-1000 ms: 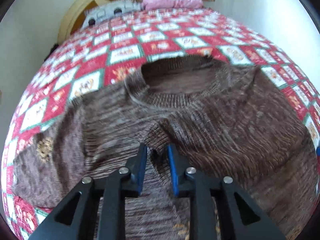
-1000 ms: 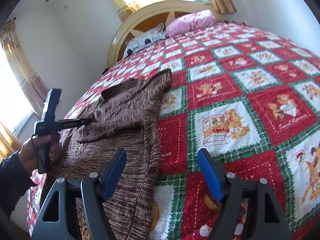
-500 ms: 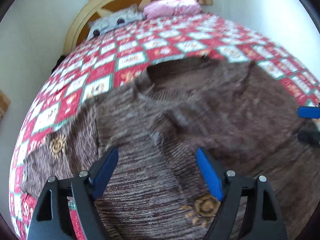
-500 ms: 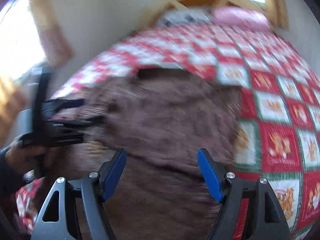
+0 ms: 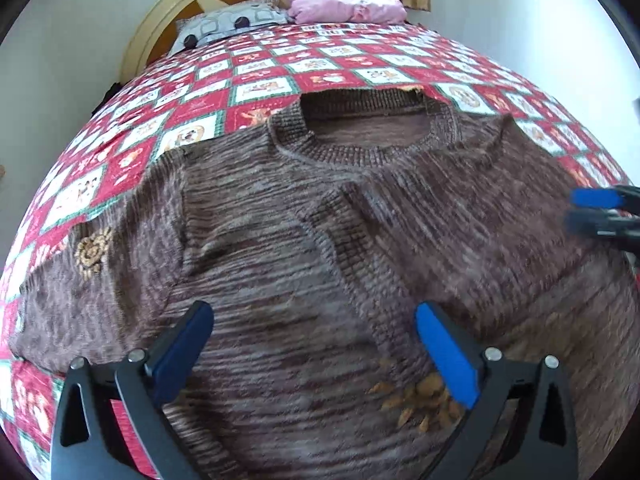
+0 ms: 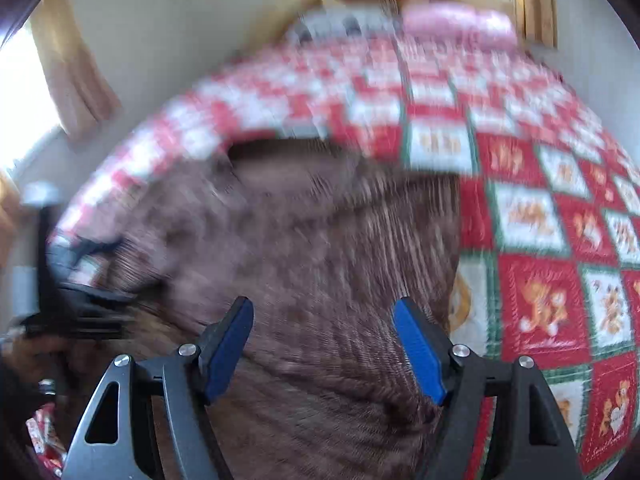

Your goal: Fold small clothes

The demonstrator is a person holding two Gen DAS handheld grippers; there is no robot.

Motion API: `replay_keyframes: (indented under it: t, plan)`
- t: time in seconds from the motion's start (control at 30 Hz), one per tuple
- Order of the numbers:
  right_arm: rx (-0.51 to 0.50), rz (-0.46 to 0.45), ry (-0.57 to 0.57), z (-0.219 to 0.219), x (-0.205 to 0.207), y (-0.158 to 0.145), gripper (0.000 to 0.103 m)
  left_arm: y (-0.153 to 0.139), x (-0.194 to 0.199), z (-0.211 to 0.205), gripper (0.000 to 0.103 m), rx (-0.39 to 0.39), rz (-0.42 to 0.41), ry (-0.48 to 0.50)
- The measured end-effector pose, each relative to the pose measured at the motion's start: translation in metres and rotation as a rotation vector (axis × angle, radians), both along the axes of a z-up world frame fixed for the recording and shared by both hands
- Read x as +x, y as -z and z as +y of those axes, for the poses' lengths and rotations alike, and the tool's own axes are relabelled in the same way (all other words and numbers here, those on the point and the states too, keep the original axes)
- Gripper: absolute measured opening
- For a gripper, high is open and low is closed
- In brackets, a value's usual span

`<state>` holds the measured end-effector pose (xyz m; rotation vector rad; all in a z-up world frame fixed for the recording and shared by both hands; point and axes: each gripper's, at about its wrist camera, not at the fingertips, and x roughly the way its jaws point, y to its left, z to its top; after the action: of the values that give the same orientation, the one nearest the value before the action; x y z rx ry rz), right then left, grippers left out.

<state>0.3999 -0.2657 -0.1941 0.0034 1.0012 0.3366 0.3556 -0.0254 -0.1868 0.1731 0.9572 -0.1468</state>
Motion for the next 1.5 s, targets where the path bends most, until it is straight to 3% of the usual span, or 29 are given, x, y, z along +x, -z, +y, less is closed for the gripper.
replay_keyframes:
  t: [0.03, 0.1, 0.33, 0.5, 0.57, 0.73, 0.77, 0.9, 1.0, 1.07, 1.13, 1.37, 1.5]
  plan:
    - [-0.017, 0.05, 0.039, -0.003, 0.008, 0.016, 0.074, -0.001, -0.003, 0.006, 0.103, 0.036, -0.012, -0.008]
    - [-0.015, 0.02, 0.033, -0.004, 0.003, 0.014, 0.074, -0.002, -0.006, 0.026, 0.103, 0.096, -0.034, -0.029]
    - [-0.029, -0.059, -0.017, 0.026, -0.03, -0.017, 0.074, 0.0, -0.027, 0.094, 0.102, -0.001, 0.013, -0.11]
    - [0.001, -0.084, -0.078, 0.061, -0.055, -0.034, 0.074, -0.001, -0.086, 0.098, 0.101, -0.157, 0.065, -0.05]
    - [0.013, -0.101, -0.136, 0.077, -0.074, -0.04, 0.074, 0.003, -0.11, 0.096, 0.091, -0.171, 0.095, -0.025]
    - [-0.061, -0.157, -0.232, 0.105, -0.114, -0.05, 0.074, -0.002, -0.174, 0.103, 0.08, -0.243, 0.113, -0.007]
    - [-0.057, -0.166, -0.244, 0.107, -0.121, -0.052, 0.074, -0.003, -0.188, 0.103, 0.074, -0.236, 0.101, -0.011]
    - [-0.028, -0.181, -0.26, 0.113, -0.139, -0.054, 0.074, 0.0, -0.222, 0.09, 0.068, -0.187, 0.072, 0.002]
    - [-0.026, -0.184, -0.253, 0.116, -0.145, -0.053, 0.074, -0.001, -0.229, 0.075, 0.047, -0.158, 0.055, 0.025]
    - [-0.007, -0.183, -0.247, 0.119, -0.149, -0.055, 0.074, -0.001, -0.234, 0.068, 0.015, -0.161, 0.059, 0.057]
    - [0.011, -0.189, -0.244, 0.118, -0.154, -0.059, 0.074, -0.004, -0.237, 0.068, 0.006, -0.164, 0.064, 0.045]
    - [0.037, -0.221, -0.209, 0.103, -0.169, -0.067, 0.074, -0.028, -0.274, 0.103, 0.003, -0.218, 0.03, -0.013]
    - [0.051, -0.216, -0.187, 0.099, -0.167, -0.063, 0.074, -0.017, -0.279, 0.111, 0.004, -0.185, 0.068, -0.042]
